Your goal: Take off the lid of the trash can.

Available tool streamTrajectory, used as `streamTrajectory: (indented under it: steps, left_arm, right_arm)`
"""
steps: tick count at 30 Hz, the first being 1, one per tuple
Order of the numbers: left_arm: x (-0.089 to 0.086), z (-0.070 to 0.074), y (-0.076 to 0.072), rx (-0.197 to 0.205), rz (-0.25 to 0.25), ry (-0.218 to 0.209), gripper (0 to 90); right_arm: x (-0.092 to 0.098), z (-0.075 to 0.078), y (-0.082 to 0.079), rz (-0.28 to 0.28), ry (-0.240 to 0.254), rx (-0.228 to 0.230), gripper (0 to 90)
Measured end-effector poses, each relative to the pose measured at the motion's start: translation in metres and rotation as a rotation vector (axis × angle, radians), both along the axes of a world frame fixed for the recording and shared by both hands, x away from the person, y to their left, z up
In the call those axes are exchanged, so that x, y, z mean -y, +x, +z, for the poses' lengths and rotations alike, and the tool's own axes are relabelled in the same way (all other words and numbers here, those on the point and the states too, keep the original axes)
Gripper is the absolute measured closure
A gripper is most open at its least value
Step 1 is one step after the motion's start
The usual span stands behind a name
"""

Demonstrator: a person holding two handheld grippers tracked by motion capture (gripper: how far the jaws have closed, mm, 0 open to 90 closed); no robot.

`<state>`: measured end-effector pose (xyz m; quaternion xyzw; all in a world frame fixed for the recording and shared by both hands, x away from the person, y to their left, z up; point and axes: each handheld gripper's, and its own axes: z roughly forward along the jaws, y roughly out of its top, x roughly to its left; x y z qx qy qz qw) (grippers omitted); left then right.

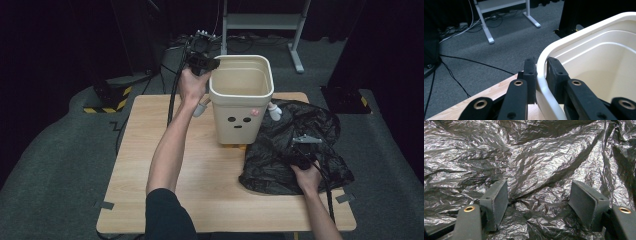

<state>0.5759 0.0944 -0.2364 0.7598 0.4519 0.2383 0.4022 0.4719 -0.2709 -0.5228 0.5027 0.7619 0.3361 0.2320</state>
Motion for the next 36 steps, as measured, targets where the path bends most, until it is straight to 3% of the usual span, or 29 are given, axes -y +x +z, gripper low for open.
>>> streamTrajectory:
  steps: [6,9,11,21,25,36]
  left_arm:
    - [0.000,0.006,0.000,-0.003,0.000,0.007,77.9]
    - [0.000,0.009,-0.002,0.003,-0.014,-0.007,78.5]
    - [-0.003,0.011,-0.003,-0.001,-0.018,-0.040,78.7]
    - [-0.015,0.018,-0.012,0.012,0.011,-0.012,78.6]
    - [-0.020,0.020,-0.015,0.020,0.023,-0.024,78.6]
    - [-0.028,0.028,-0.026,0.040,0.031,-0.008,78.6]
  right_arm:
    - [0.000,0.000,0.000,0.001,0.000,0.000,30.7]
    - [0.000,0.000,0.000,0.002,0.002,-0.001,30.8]
    - [0.000,0.000,0.000,0.002,0.001,0.000,30.8]
    - [-0.001,0.000,0.000,0.005,0.002,0.000,30.8]
    - [-0.001,0.000,0.000,0.005,0.002,-0.001,30.8]
    - [-0.001,0.000,0.000,0.005,0.003,-0.001,30.9]
